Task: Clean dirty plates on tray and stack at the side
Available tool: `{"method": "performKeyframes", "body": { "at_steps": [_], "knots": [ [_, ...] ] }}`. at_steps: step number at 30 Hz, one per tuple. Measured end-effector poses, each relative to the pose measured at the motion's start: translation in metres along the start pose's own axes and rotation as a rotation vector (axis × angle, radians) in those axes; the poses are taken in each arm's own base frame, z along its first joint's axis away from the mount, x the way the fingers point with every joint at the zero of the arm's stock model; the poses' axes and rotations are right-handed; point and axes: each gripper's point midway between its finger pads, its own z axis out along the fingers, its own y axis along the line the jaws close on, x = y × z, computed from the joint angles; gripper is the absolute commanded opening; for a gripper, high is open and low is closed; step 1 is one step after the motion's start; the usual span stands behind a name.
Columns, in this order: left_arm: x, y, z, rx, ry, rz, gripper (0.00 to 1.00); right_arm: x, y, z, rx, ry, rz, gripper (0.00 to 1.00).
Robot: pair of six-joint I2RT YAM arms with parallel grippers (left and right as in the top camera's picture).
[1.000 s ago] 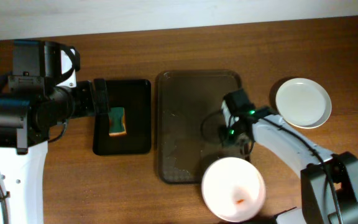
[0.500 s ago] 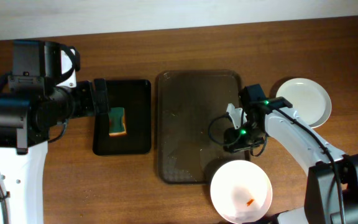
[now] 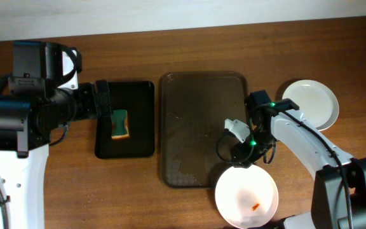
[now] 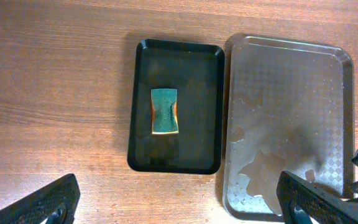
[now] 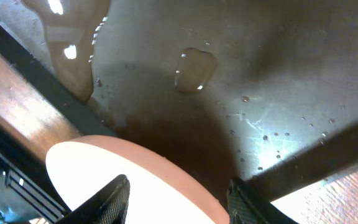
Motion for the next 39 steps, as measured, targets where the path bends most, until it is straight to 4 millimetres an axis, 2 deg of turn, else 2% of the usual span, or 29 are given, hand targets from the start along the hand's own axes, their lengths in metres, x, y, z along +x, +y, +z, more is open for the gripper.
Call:
{"method": "performKeyframes", "body": {
  "at_steps": [4,9,10,11,18,21,22,26,27,30,32,34,35,37,39],
  "knots": [
    [0.000,0.000,0.000,0.000,0.000,0.000,1.00,0.003,-0.002,0.000,0.012,0.013,-0.045,0.43],
    [0.000,0.000,0.000,0.000,0.000,0.000,1.00,0.003,-0.007,0.003,0.035,0.013,-0.057,0.45],
    [0.000,0.000,0.000,0.000,0.000,0.000,1.00,0.004,-0.006,0.004,0.027,0.016,-0.057,0.43],
    [0.000,0.000,0.000,0.000,0.000,0.000,1.00,0.006,-0.004,0.005,0.019,0.019,-0.055,0.36],
    [0.000,0.000,0.000,0.000,0.000,0.000,1.00,0.015,-0.006,0.013,0.026,0.044,-0.038,0.35],
    [0.000,0.000,0.000,0.000,0.000,0.000,1.00,0.002,-0.015,0.014,0.063,-0.010,-0.015,0.07],
    [0.000,0.000,0.000,0.000,0.000,0.000,1.00,-0.004,-0.018,0.014,0.076,-0.033,0.004,0.04],
    [0.000,0.000,0.000,0.000,0.000,0.000,1.00,-0.022,-0.027,0.011,0.109,-0.111,0.083,0.05],
    [0.000,0.000,0.000,0.000,0.000,0.000,1.00,-0.028,-0.029,0.010,0.117,-0.136,0.101,0.09],
    [0.000,0.000,0.000,0.000,0.000,0.000,1.00,-0.034,-0.028,0.009,0.103,-0.161,0.124,0.33],
    [0.000,0.000,0.000,0.000,0.000,0.000,1.00,-0.023,-0.002,0.010,-0.027,-0.117,0.076,0.41],
    [0.000,0.000,0.000,0.000,-0.002,0.000,1.00,-0.009,0.015,0.009,-0.103,-0.066,0.043,0.42],
    [0.000,0.000,0.000,0.000,0.000,0.000,1.00,-0.004,0.020,0.009,-0.129,-0.049,0.029,0.39],
    [0.000,0.000,0.000,0.000,0.000,0.000,1.00,-0.004,0.023,0.009,-0.136,-0.047,0.004,0.40],
    [0.000,0.000,0.000,0.000,0.000,0.000,1.00,-0.006,0.024,0.019,-0.112,-0.048,-0.037,0.40]
  ]
}}
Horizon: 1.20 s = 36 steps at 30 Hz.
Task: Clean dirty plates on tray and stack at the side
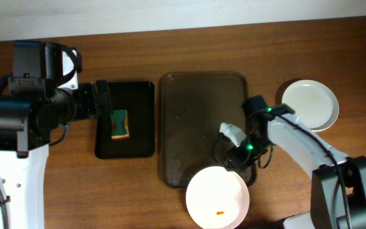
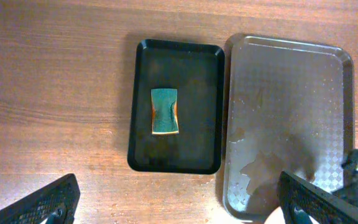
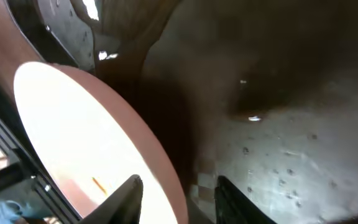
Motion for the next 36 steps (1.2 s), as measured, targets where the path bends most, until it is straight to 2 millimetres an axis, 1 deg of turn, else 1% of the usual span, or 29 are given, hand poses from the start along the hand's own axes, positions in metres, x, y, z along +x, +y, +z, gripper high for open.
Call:
{"method": "performKeyframes", "body": {
  "at_steps": [1,2,4,6,7,9,10,11,12,13,14,15,17,19,20,22,23,24,25,26,27,28,29,31,34,35,36],
  "knots": [
    [0.000,0.000,0.000,0.000,-0.001,0.000,1.00,0.002,0.001,0.009,0.017,0.011,-0.018,0.36],
    [0.000,0.000,0.000,0.000,0.000,0.000,1.00,0.003,-0.001,0.017,0.039,0.017,-0.023,0.23],
    [0.000,0.000,0.000,0.000,-0.001,0.000,1.00,0.005,-0.004,0.024,0.074,0.028,-0.016,0.04],
    [0.000,0.000,0.000,0.000,-0.001,0.000,1.00,0.000,-0.012,0.024,0.128,0.019,0.006,0.04],
    [0.000,0.000,0.000,0.000,-0.001,0.000,1.00,-0.005,-0.016,0.023,0.152,0.000,0.054,0.04],
    [0.000,0.000,0.000,0.000,0.000,0.000,1.00,-0.022,-0.024,0.014,0.199,-0.052,0.088,0.04],
    [0.000,0.000,0.000,0.000,-0.001,0.000,1.00,-0.033,-0.027,0.010,0.217,-0.088,0.092,0.04],
    [0.000,0.000,0.000,0.000,0.000,0.000,1.00,-0.050,-0.033,0.002,0.248,-0.151,0.098,0.04],
    [0.000,0.000,0.000,0.000,0.000,0.000,1.00,-0.063,-0.039,-0.004,0.280,-0.200,0.111,0.04],
    [0.000,0.000,0.000,0.000,-0.001,0.000,1.00,-0.077,-0.049,-0.012,0.332,-0.256,0.132,0.04],
    [0.000,0.000,0.000,0.000,-0.001,0.000,1.00,-0.086,-0.059,-0.020,0.386,-0.301,0.165,0.04],
    [0.000,0.000,0.000,0.000,0.000,0.000,1.00,-0.091,-0.067,-0.025,0.432,-0.333,0.202,0.04],
    [0.000,0.000,0.000,0.000,0.000,0.000,1.00,-0.092,-0.083,-0.035,0.511,-0.381,0.336,0.04],
    [0.000,0.000,0.000,0.000,-0.001,0.000,1.00,-0.092,-0.095,-0.038,0.546,-0.424,0.476,0.04],
    [0.000,0.000,0.000,0.000,-0.001,0.000,1.00,-0.091,-0.103,-0.034,0.551,-0.430,0.539,0.05],
    [0.000,0.000,0.000,0.000,0.000,0.000,1.00,-0.083,-0.117,-0.021,0.549,-0.409,0.647,0.06],
    [0.000,0.000,0.000,0.000,0.000,0.000,1.00,-0.080,-0.120,-0.017,0.548,-0.396,0.675,0.15],
    [0.000,0.000,0.000,0.000,0.000,0.000,1.00,-0.079,-0.122,-0.016,0.544,-0.397,0.696,0.29],
    [0.000,0.000,0.000,0.000,0.000,0.000,1.00,-0.079,-0.124,-0.018,0.545,-0.408,0.729,0.35],
    [0.000,0.000,0.000,0.000,0.000,0.000,1.00,-0.076,-0.127,-0.018,0.548,-0.409,0.763,0.36],
    [0.000,0.000,0.000,0.000,0.000,0.000,1.00,-0.074,-0.130,-0.020,0.545,-0.413,0.788,0.39],
    [0.000,0.000,0.000,0.000,0.000,0.000,1.00,-0.070,-0.133,-0.021,0.537,-0.408,0.814,0.46],
    [0.000,0.000,0.000,0.000,0.000,0.000,1.00,-0.068,-0.137,-0.024,0.531,-0.411,0.828,0.49],
    [0.000,0.000,0.000,0.000,0.000,0.000,1.00,-0.076,-0.139,-0.030,0.506,-0.428,0.770,0.50],
    [-0.001,0.000,0.000,0.001,-0.003,0.000,1.00,-0.094,-0.132,-0.031,0.444,-0.423,0.491,0.49],
    [-0.001,0.000,0.000,0.001,-0.003,0.000,1.00,-0.100,-0.130,-0.031,0.439,-0.426,0.425,0.49],
    [-0.001,0.000,0.000,0.001,-0.003,0.000,1.00,-0.104,-0.130,-0.032,0.441,-0.434,0.377,0.45]
  ]
}}
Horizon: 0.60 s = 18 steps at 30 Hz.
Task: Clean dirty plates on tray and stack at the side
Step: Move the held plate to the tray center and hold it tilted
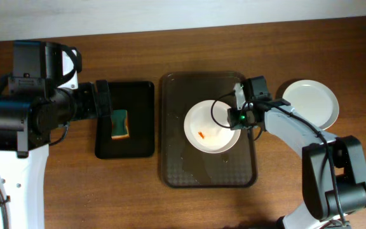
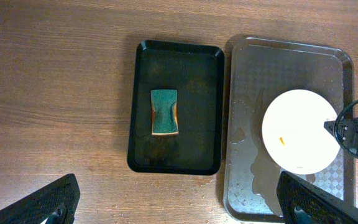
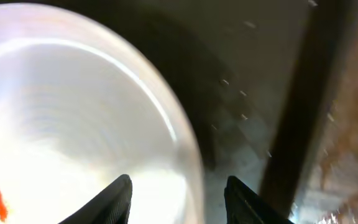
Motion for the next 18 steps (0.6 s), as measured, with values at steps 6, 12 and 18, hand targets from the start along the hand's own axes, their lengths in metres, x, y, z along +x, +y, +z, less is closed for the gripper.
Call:
{"method": "performKeyframes", "body": {
  "at_steps": [6,12,18],
  "knots": [
    [0.006,-0.010,0.000,0.059,0.029,-0.004,1.00,-0.023,0.003,0.014,-0.019,-0.087,-0.187,0.16],
    [0.007,-0.016,-0.001,0.092,0.035,-0.005,0.96,-0.006,-0.003,0.016,-0.005,0.019,0.096,0.04],
    [0.009,-0.019,0.022,0.099,0.057,-0.008,0.84,0.014,-0.016,0.001,0.064,0.140,0.450,0.59]
  ]
}}
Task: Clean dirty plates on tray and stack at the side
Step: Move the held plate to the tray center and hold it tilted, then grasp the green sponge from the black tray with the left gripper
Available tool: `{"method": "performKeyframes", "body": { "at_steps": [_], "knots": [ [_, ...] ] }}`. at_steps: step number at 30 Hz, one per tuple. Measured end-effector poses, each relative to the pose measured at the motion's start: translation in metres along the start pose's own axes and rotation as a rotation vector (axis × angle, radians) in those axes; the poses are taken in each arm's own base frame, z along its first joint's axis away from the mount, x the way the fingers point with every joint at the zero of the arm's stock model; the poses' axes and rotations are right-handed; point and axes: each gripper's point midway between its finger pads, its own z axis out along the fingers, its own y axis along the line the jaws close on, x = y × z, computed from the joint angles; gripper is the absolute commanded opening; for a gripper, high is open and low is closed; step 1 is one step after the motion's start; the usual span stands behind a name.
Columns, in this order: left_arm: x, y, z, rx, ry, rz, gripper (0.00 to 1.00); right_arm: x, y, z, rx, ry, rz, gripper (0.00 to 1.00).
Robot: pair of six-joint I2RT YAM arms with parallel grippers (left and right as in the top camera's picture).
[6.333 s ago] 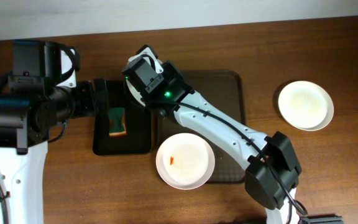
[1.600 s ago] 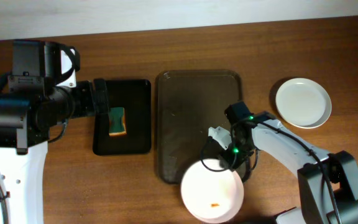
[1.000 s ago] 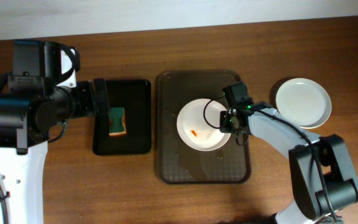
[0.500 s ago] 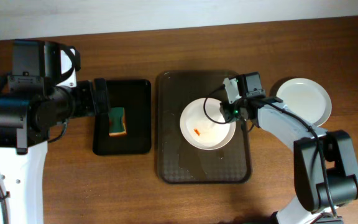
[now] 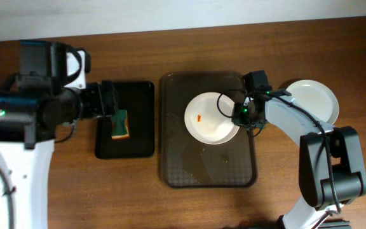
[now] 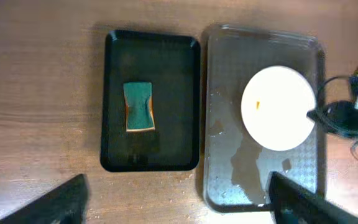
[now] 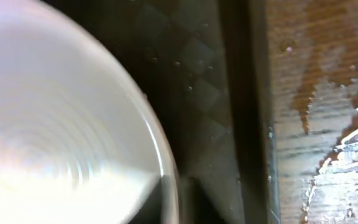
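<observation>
A dirty white plate (image 5: 211,121) with an orange speck (image 5: 199,118) lies on the wet brown tray (image 5: 176,159), in its far right part. My right gripper (image 5: 239,115) sits at the plate's right rim (image 7: 160,155), its fingers close together on either side of the rim, shut on it (image 7: 176,205). A clean white plate (image 5: 311,102) rests on the table to the right of the tray. My left gripper (image 6: 182,202) hangs open high over the table, its fingertips (image 6: 67,198) at the bottom corners of its view, with the plate (image 6: 278,116) and tray (image 6: 229,174) below.
A black tray (image 5: 138,95) left of the brown one holds a green and orange sponge (image 5: 119,124). Puddles of water (image 6: 244,155) lie on the brown tray, and the wood (image 7: 328,124) beside its right edge is wet.
The dirty plate has shifted a little toward the tray's far side, with my right gripper still at its right rim. My left arm has moved right, and its view has shifted.
My right gripper first held the dirty plate off the tray's near right corner. Then the plate hung over the tray's near edge, further left. By 0.6 s ago it lay on the tray, and now it sits slightly further back. The sponge stayed in the black tray.
</observation>
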Motion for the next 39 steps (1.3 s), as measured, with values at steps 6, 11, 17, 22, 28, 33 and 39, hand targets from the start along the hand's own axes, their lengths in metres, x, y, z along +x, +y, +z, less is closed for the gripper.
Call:
{"method": "performKeyframes", "body": {
  "at_steps": [6,11,17,22,28,33,39],
  "knots": [
    [0.021,-0.012,0.060,-0.005,0.127,0.049,0.81,0.012,-0.001,-0.001,-0.007,0.053,-0.194,0.35],
    [0.008,-0.020,0.063,-0.035,0.058,0.096,0.73,-0.004,0.006,0.001,-0.028,-0.014,-0.220,0.07],
    [0.034,-0.019,0.125,-0.070,0.129,0.120,0.64,-0.006,0.007,0.006,-0.032,-0.020,-0.221,0.08],
    [0.084,0.028,0.222,-0.290,0.250,0.016,0.54,-0.003,0.004,0.008,-0.022,-0.003,-0.223,0.26],
    [0.077,0.068,0.289,-0.423,0.209,-0.042,0.23,-0.003,0.004,0.009,-0.022,-0.002,-0.223,0.27],
    [0.083,0.085,0.310,-0.426,0.247,-0.098,0.00,-0.003,0.004,0.009,-0.022,-0.002,-0.223,0.27],
    [0.089,0.074,0.299,-0.334,0.356,-0.114,0.29,-0.003,0.004,0.009,-0.022,-0.002,-0.223,0.29]
  ]
}}
